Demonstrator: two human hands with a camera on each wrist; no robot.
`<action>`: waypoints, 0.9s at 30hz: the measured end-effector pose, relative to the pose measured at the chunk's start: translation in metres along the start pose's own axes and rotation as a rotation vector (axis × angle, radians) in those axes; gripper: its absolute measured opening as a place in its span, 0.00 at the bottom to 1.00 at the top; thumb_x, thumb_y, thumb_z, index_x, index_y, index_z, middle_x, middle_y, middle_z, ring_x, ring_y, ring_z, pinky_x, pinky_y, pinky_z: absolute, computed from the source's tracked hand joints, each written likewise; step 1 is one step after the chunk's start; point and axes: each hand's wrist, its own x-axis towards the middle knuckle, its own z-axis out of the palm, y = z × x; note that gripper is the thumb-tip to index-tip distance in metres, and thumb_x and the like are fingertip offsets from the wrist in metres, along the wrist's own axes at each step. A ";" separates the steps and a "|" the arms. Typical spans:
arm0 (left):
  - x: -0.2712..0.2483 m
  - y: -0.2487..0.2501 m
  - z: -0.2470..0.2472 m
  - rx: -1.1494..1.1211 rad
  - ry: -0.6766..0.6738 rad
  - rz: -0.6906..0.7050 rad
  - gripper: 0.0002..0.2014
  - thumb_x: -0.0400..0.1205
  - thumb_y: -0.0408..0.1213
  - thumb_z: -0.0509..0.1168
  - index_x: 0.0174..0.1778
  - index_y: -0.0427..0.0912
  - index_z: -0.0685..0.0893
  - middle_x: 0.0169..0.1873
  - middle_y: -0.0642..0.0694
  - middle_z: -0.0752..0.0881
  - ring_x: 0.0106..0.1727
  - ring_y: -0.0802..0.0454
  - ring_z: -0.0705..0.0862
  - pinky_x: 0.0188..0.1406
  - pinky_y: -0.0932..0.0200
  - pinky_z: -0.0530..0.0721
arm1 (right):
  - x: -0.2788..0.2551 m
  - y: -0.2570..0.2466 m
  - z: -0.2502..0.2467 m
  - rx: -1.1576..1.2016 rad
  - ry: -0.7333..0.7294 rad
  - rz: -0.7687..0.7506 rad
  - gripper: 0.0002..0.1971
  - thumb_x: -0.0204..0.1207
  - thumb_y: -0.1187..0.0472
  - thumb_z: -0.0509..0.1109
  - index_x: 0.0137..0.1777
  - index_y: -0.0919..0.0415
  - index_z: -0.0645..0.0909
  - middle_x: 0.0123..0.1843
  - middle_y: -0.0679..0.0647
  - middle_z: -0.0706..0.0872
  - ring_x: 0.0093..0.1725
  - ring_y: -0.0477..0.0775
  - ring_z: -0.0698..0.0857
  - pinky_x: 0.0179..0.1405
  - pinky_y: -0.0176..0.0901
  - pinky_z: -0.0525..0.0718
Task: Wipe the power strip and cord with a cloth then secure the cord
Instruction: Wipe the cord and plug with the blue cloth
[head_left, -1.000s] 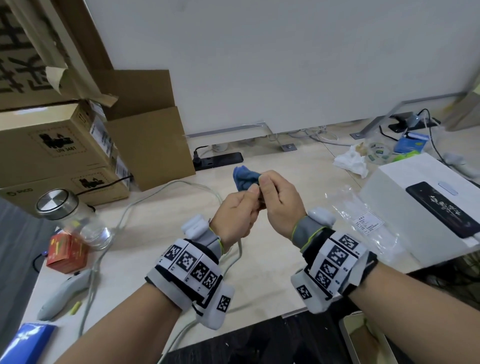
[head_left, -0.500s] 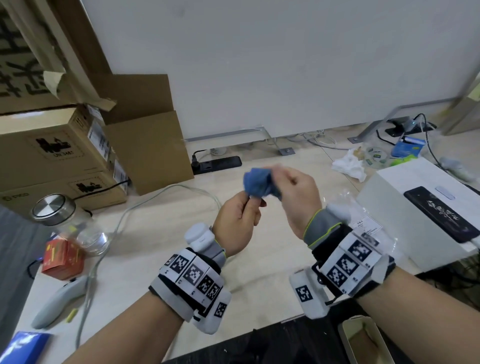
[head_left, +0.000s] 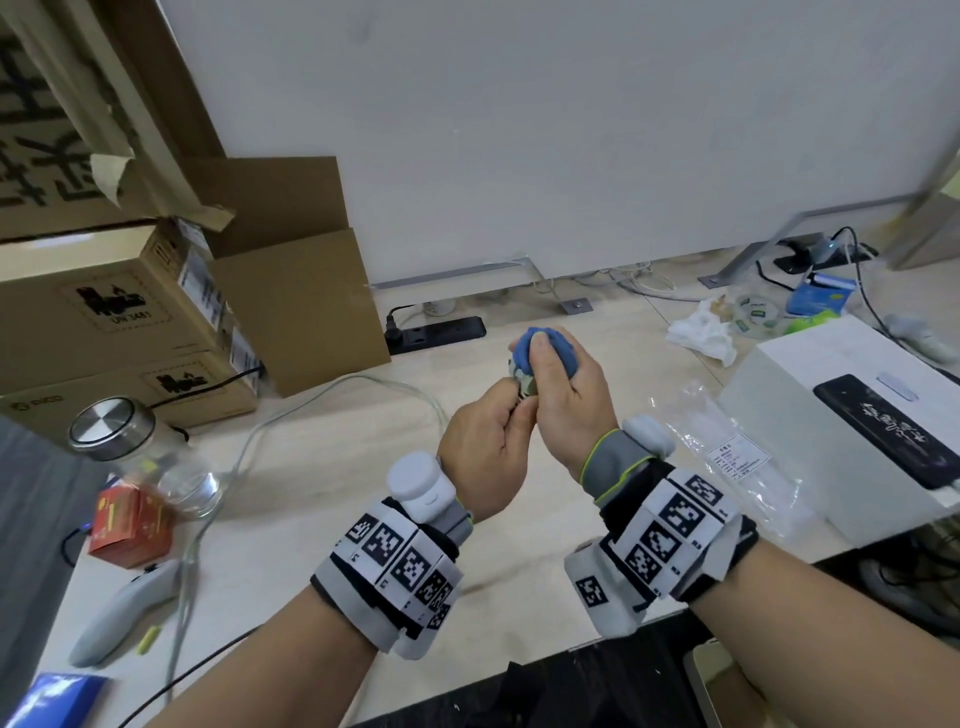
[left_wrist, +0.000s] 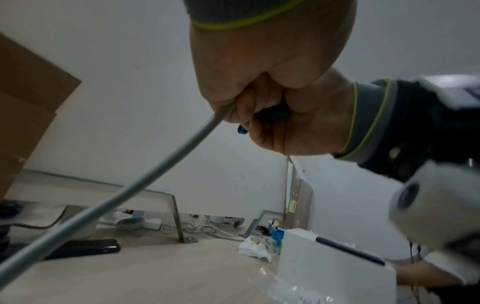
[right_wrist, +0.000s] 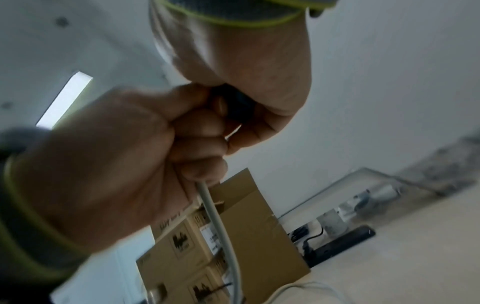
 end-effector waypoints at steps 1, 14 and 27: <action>0.000 -0.002 0.000 0.029 -0.001 0.018 0.14 0.83 0.48 0.50 0.33 0.46 0.66 0.22 0.57 0.68 0.23 0.58 0.69 0.22 0.67 0.62 | 0.002 0.000 0.000 0.006 0.011 0.067 0.14 0.83 0.54 0.58 0.37 0.52 0.79 0.40 0.54 0.81 0.38 0.51 0.78 0.35 0.41 0.80; 0.005 -0.023 -0.008 0.100 0.031 -0.108 0.16 0.84 0.42 0.58 0.30 0.47 0.66 0.19 0.54 0.66 0.24 0.55 0.69 0.22 0.66 0.64 | 0.016 -0.005 -0.012 0.508 0.012 0.553 0.30 0.78 0.34 0.51 0.49 0.61 0.80 0.51 0.69 0.84 0.50 0.66 0.85 0.54 0.67 0.84; 0.010 -0.001 0.001 0.434 0.002 -0.096 0.07 0.79 0.33 0.59 0.41 0.33 0.80 0.26 0.38 0.84 0.27 0.33 0.78 0.27 0.55 0.64 | 0.010 0.011 0.006 0.341 -0.053 0.354 0.14 0.84 0.57 0.60 0.67 0.51 0.78 0.63 0.56 0.85 0.64 0.58 0.83 0.68 0.58 0.78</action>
